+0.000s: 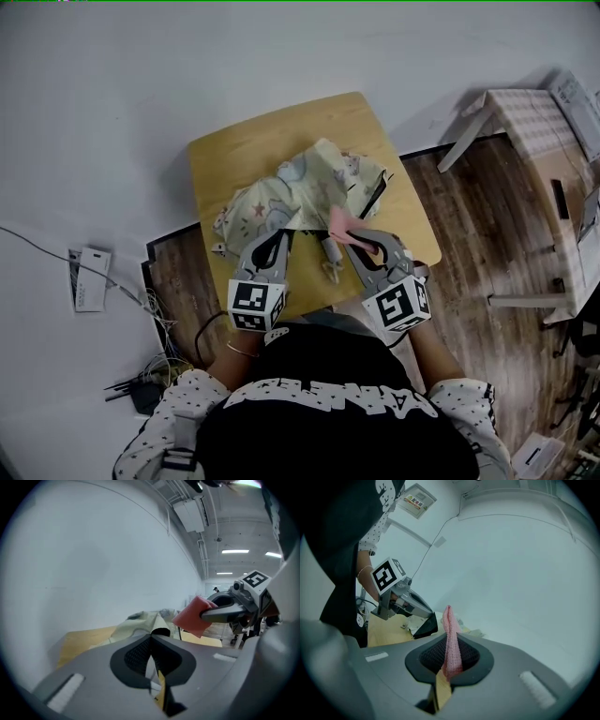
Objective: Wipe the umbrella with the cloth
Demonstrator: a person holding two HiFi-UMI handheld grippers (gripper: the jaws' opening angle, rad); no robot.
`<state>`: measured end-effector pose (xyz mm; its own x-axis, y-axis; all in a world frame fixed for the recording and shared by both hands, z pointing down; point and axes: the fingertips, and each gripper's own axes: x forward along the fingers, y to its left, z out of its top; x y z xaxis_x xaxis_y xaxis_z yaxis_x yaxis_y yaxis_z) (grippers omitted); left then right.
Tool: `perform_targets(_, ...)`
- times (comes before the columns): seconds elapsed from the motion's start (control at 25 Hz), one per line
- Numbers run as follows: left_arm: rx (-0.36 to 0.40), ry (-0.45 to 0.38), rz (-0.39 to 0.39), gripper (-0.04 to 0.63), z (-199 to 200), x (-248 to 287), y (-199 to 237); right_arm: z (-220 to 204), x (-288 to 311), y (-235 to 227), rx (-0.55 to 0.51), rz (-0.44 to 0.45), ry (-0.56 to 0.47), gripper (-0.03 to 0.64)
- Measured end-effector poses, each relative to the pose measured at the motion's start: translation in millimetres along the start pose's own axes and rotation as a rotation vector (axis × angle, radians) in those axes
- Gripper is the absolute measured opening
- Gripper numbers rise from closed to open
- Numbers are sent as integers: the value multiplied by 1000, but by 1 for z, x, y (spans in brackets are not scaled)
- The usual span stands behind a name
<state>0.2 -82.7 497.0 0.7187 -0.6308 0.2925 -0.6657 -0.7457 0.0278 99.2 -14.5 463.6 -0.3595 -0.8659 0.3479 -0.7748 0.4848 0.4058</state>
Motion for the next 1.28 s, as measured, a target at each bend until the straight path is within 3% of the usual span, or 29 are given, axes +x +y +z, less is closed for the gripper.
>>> perform_targets(0.32, -102, -44, 87, 0, 2, -31, 48, 19, 28, 13, 13, 64, -46, 34)
perform_targets(0.44, -159, -53, 111, 0, -1, -41, 65, 26, 37, 14, 55, 75, -69, 34)
perform_targets(0.68, -201, -42, 143, 0, -11, -58, 87, 45, 62, 2, 154, 49, -129, 34)
perform_targets(0.96, -222, -29, 122, 0, -21, -65, 90, 75, 100, -6, 97, 34, -176, 34)
perform_targets(1.28, -237, -23, 96, 0, -25, -76, 92, 81, 149, 17, 41, 121, -131, 34)
